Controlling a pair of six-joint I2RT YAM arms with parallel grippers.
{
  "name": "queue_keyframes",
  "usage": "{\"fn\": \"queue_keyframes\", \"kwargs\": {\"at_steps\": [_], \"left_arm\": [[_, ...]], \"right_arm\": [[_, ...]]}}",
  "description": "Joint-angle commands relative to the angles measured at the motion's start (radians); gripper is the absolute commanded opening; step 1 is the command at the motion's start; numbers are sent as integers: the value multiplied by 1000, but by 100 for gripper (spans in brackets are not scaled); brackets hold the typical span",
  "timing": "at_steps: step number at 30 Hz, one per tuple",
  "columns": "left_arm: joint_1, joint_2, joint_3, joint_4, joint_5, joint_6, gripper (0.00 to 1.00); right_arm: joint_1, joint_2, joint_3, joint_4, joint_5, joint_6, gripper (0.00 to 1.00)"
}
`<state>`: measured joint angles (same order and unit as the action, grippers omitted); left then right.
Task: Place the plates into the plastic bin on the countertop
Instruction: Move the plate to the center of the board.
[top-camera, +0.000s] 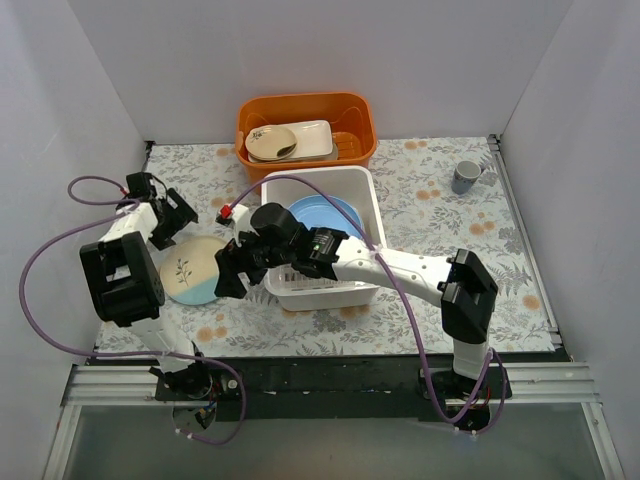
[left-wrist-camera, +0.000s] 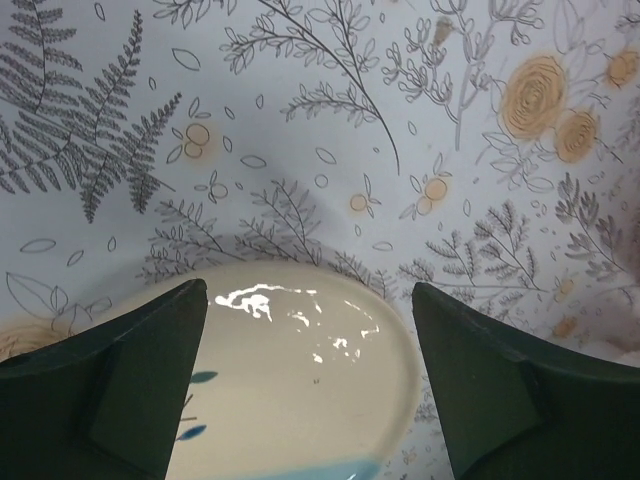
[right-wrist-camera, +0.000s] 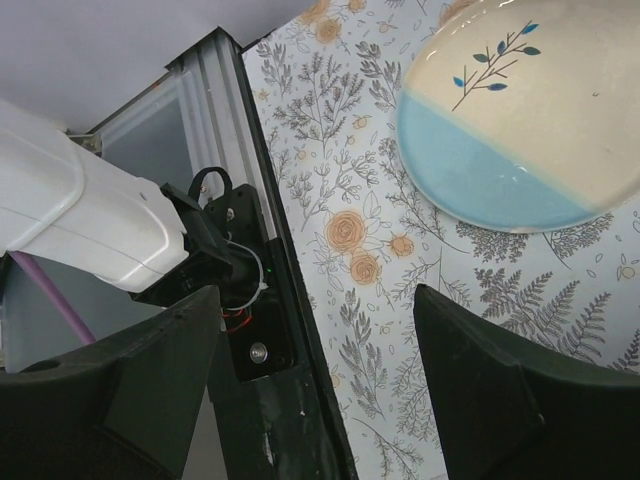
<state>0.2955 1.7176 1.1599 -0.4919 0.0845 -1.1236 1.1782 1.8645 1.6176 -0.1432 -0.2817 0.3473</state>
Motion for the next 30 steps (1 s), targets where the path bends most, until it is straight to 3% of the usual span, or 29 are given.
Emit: {"fn": "queue_keyframes", "kwargs": {"at_steps": [1,7,13,20,30], "left_arm": [[4,66,73,13,-37,15,82],[2,128,66,-13,27,50,80],[-38,65,-3,-56,32,87,80],[-139,23,-58,-123,29,116,80],[-170,-30,-132,-123,52,111,81]], "right_arm": [[-3,-39,18,25,19,-14,85],[-3,-47,1,22,27,-13,85],[-3,-54,-54,16,36,7,85],[0,-217,-372,177,45,100,84],[47,-533,-729,347,65,234,84]]}}
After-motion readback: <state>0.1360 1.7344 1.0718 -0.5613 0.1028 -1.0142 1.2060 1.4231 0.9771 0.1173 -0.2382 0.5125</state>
